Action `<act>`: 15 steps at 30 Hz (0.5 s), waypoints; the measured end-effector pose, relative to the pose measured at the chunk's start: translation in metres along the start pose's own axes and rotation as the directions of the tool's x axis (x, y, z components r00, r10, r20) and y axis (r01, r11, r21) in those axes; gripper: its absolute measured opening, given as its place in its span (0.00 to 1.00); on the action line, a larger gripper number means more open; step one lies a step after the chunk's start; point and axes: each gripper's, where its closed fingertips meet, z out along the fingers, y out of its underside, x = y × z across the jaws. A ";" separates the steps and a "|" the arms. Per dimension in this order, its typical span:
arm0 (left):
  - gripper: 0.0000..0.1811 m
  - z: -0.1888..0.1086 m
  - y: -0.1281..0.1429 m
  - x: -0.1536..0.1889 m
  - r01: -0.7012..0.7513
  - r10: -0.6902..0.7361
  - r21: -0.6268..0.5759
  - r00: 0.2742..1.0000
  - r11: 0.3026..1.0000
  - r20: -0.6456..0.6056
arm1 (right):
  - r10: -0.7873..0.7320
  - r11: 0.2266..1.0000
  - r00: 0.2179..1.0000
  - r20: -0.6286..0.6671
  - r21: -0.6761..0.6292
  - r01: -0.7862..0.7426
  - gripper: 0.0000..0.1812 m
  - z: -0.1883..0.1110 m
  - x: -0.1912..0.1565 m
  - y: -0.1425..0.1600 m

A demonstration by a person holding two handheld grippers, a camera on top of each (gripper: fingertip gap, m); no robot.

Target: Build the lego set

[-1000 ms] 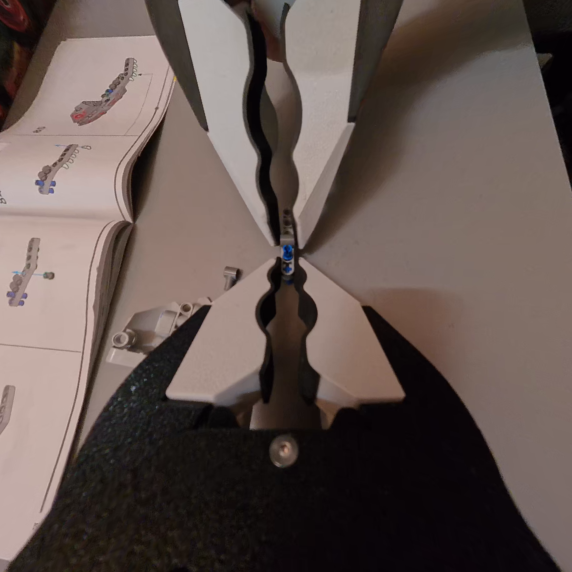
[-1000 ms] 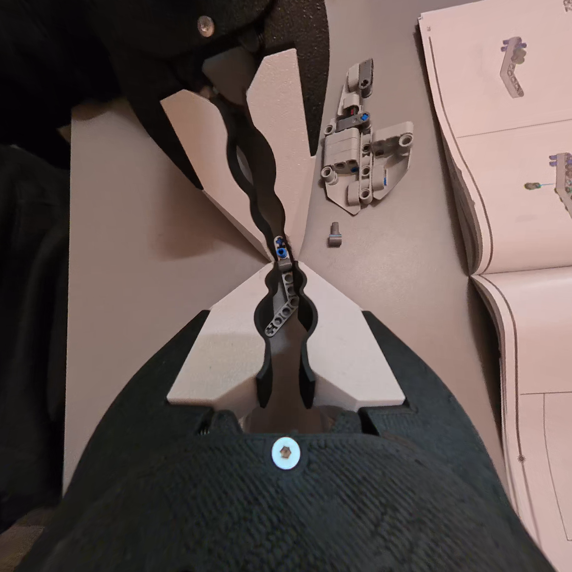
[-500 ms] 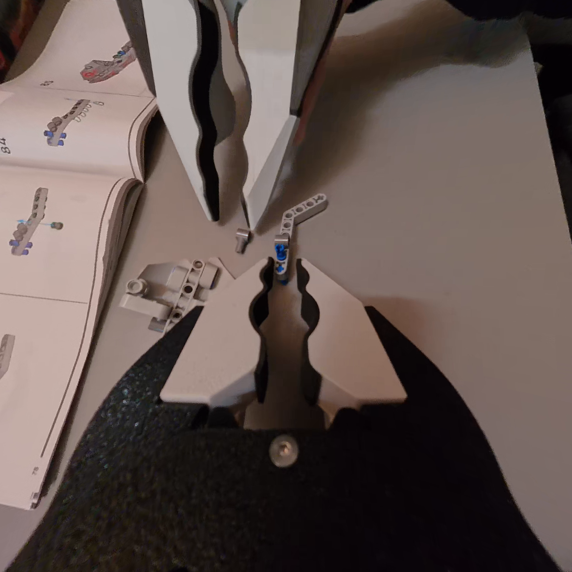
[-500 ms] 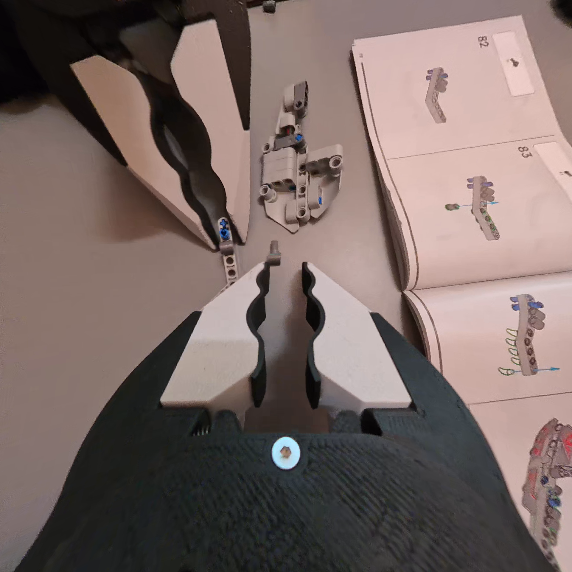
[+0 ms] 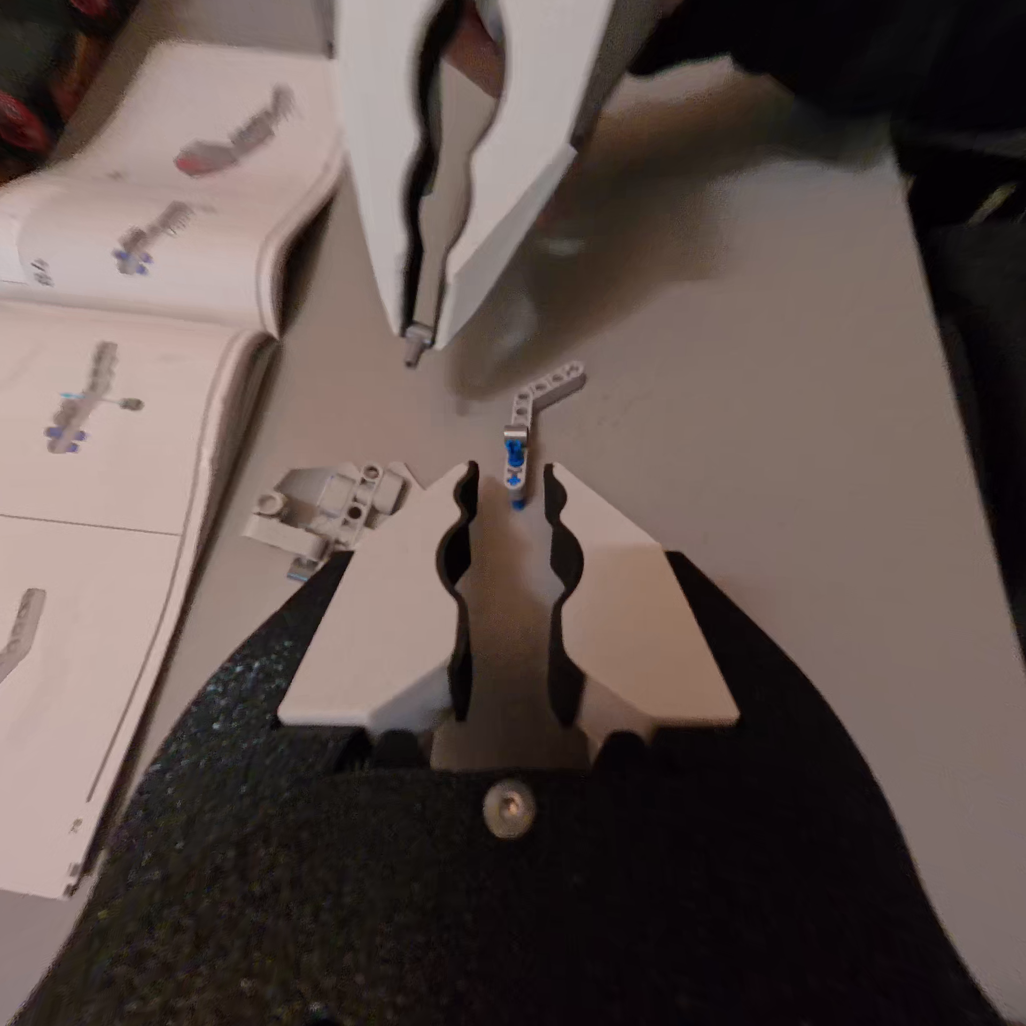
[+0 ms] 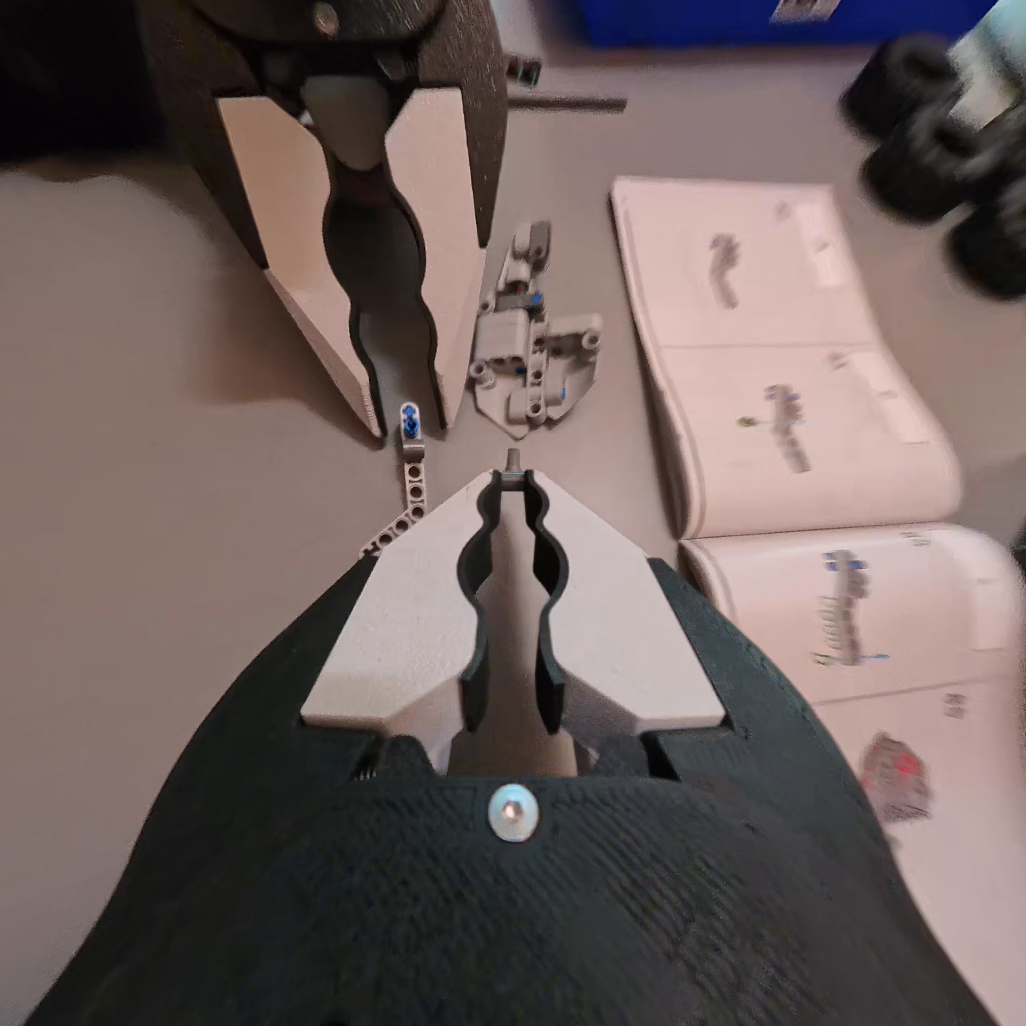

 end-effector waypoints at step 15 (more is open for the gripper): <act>0.03 -0.037 -0.081 0.009 0.370 -0.303 0.344 0.924 0.863 -0.233 | -0.565 0.811 0.716 -0.411 -0.113 0.574 0.03 -0.047 -0.031 -0.056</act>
